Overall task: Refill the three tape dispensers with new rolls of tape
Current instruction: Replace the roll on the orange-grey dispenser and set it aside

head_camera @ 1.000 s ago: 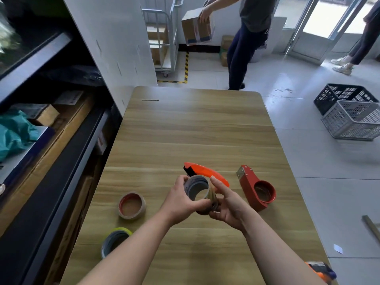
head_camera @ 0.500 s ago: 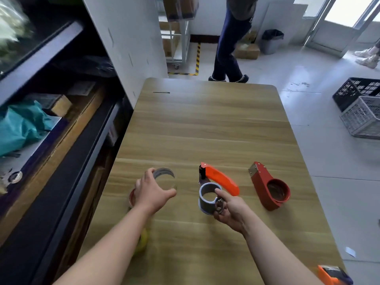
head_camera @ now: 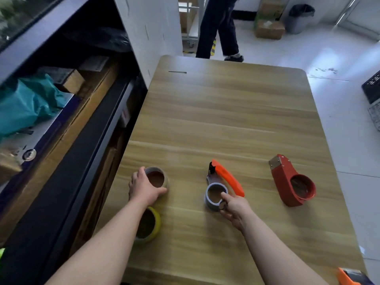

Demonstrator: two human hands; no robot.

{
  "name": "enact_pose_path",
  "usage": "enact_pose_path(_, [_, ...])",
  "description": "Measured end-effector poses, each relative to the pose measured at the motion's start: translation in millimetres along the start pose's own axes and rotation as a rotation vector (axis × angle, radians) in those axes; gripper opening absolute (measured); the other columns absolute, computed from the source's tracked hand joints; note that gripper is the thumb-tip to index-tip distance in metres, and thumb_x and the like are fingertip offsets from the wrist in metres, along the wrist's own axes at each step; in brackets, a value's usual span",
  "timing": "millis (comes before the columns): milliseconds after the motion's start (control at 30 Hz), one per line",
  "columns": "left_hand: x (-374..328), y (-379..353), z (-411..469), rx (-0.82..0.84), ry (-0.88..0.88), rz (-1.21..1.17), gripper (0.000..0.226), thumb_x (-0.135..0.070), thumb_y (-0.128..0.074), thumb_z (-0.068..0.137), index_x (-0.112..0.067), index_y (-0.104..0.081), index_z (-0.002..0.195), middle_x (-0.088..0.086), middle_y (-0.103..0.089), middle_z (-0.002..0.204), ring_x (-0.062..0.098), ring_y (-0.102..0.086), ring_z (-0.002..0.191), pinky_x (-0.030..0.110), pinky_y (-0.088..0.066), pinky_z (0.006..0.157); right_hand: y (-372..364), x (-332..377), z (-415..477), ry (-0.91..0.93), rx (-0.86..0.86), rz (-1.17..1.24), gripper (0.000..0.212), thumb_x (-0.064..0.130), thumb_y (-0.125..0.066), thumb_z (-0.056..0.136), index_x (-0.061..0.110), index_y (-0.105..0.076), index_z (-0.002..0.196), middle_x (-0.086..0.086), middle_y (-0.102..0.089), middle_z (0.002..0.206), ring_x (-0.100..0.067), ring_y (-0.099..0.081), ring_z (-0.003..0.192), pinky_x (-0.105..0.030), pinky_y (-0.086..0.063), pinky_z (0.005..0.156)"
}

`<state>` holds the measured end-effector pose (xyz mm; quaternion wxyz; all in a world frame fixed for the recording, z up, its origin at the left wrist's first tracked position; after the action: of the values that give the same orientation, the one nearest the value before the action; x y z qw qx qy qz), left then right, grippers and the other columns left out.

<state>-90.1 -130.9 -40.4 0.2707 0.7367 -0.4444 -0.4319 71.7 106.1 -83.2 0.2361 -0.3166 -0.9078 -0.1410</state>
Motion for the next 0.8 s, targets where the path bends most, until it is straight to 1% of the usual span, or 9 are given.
enact_pose_path(133, [2, 2, 1, 0.036, -0.019, -0.024, 0.123, -0.042, -0.086, 0.059, -0.019, -0.009, 0.151, 0.012, -0.021, 0.155, 0.031, -0.024, 0.141, 0.045, -0.028, 0.113, 3, -3, -2, -0.007, -0.035, -0.043, 0.009, 0.014, -0.059, 0.094, 0.005, -0.058, 0.092, -0.008, -0.048, 0.064, -0.017, -0.039, 0.048, -0.024, -0.032, 0.047])
enact_pose_path(233, [10, 13, -1, 0.038, 0.000, -0.084, 0.125, -0.046, -0.086, 0.059, -0.019, -0.007, 0.152, 0.011, -0.018, 0.157, 0.030, -0.022, 0.143, 0.047, -0.028, 0.113, 9, 3, -8, 0.046, -0.111, -0.113, 0.016, 0.013, -0.060, 0.092, 0.006, -0.056, 0.078, -0.007, -0.047, 0.061, -0.017, -0.038, 0.051, -0.024, -0.031, 0.043])
enact_pose_path(300, [20, 23, -6, -0.010, 0.002, -0.128, 0.118, -0.045, -0.084, 0.062, -0.017, -0.013, 0.151, 0.011, -0.024, 0.155, 0.030, -0.027, 0.141, 0.047, -0.031, 0.112, 11, 12, -17, 0.133, -0.187, -0.172, 0.016, 0.024, -0.065, 0.084, 0.009, -0.058, 0.087, -0.010, -0.053, 0.076, -0.023, -0.045, 0.065, -0.027, -0.035, 0.053])
enact_pose_path(367, [35, 30, -15, -0.028, 0.019, -0.181, 0.102, -0.042, -0.081, 0.068, -0.014, -0.024, 0.148, 0.011, -0.034, 0.151, 0.029, -0.036, 0.136, 0.044, -0.036, 0.108, 10, 14, -19, 0.190, -0.234, -0.266, 0.041, 0.040, -0.067, 0.069, 0.018, -0.055, 0.102, -0.011, -0.056, 0.098, -0.027, -0.052, 0.083, -0.033, -0.045, 0.071])
enact_pose_path(400, [45, 32, -20, -0.007, 0.039, -0.196, 0.093, -0.041, -0.079, 0.072, -0.013, -0.029, 0.145, 0.010, -0.039, 0.148, 0.028, -0.041, 0.133, 0.043, -0.038, 0.106, 7, 15, -19, 0.219, -0.239, -0.307, 0.041, 0.040, -0.067, 0.069, 0.021, -0.053, 0.103, -0.010, -0.055, 0.106, -0.030, -0.056, 0.092, -0.038, -0.047, 0.079])
enact_pose_path(433, [55, 32, -25, 0.028, 0.062, -0.193, 0.086, -0.040, -0.077, 0.074, -0.012, -0.034, 0.143, 0.011, -0.043, 0.145, 0.028, -0.045, 0.130, 0.041, -0.040, 0.104, 0, 16, -21, 0.259, -0.226, -0.318, 0.034, 0.036, -0.066, 0.074, 0.021, -0.053, 0.101, -0.009, -0.055, 0.110, -0.030, -0.058, 0.096, -0.040, -0.048, 0.083])
enact_pose_path(500, [74, 30, -35, 0.109, 0.107, -0.169, 0.077, -0.037, -0.076, 0.077, -0.008, -0.041, 0.139, 0.012, -0.050, 0.139, 0.027, -0.049, 0.125, 0.038, -0.042, 0.101, -20, 20, -36, 0.335, -0.160, -0.347, 0.019, 0.025, -0.064, 0.082, 0.017, -0.060, 0.099, -0.007, -0.057, 0.107, -0.023, -0.058, 0.090, -0.032, -0.048, 0.074])
enact_pose_path(667, [105, 22, -61, 0.158, 0.172, -0.212, 0.062, -0.034, -0.075, 0.079, -0.007, -0.051, 0.130, 0.012, -0.057, 0.129, 0.026, -0.055, 0.116, 0.034, -0.045, 0.092, -80, 11, -64, 0.386, 0.083, -0.457, 0.021, 0.016, -0.064, 0.090, 0.008, -0.064, 0.109, -0.004, -0.063, 0.098, -0.014, -0.056, 0.085, -0.016, -0.041, 0.059])
enact_pose_path(800, [109, 19, -71, 0.061, 0.110, -0.172, 0.046, -0.028, -0.070, 0.083, -0.009, -0.060, 0.124, 0.009, -0.066, 0.118, 0.022, -0.061, 0.105, 0.031, -0.050, 0.086, -114, -13, -78, 0.292, 0.296, -0.603, 0.031, 0.020, -0.059, 0.094, 0.008, -0.064, 0.122, -0.006, -0.066, 0.112, -0.015, -0.058, 0.097, -0.024, -0.044, 0.077])
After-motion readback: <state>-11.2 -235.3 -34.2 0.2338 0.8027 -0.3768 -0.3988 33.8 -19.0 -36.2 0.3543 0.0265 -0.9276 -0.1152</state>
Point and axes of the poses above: each hand's wrist, its own z-axis towards the middle knuckle, its own y-axis out of the back of the hand, x = y × z, the point moved 5 cm from there along z, towards the middle knuckle
